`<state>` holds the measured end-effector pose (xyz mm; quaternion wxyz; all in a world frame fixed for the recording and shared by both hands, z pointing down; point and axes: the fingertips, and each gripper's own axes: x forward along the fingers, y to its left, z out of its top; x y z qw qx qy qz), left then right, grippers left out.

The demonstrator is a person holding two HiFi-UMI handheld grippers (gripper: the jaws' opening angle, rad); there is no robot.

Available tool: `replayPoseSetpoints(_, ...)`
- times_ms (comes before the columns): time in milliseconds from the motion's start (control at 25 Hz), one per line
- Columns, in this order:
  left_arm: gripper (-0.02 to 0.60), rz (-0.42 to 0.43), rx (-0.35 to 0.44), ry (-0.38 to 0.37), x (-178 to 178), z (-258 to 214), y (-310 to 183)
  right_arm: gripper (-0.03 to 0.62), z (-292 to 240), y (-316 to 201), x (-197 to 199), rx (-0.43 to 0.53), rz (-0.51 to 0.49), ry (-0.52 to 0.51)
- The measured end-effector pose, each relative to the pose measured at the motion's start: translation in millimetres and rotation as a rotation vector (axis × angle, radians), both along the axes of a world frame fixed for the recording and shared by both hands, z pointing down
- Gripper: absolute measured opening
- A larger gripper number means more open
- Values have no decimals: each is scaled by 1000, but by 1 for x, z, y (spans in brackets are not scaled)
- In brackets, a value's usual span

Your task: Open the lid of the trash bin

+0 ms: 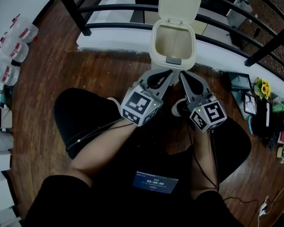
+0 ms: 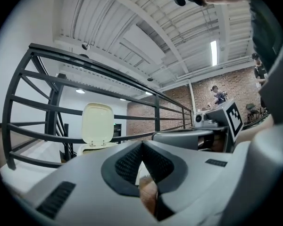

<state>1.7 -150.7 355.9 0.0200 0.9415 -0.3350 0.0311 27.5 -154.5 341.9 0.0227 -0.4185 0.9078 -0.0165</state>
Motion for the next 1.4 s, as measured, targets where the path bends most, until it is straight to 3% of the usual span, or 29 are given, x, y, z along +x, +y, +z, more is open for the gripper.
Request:
replayPoseSetpoints(400, 35, 38, 69, 39, -30, -35, 27, 29, -35, 24, -32, 43, -55, 40)
replayPoseSetpoints(520, 35, 48, 87, 21, -34, -31, 26, 28, -31, 22, -33, 42, -55, 40)
replayPoseSetpoints(1400, 35, 48, 74, 10, -32, -21, 14, 28, -18, 17, -39, 14, -71, 36)
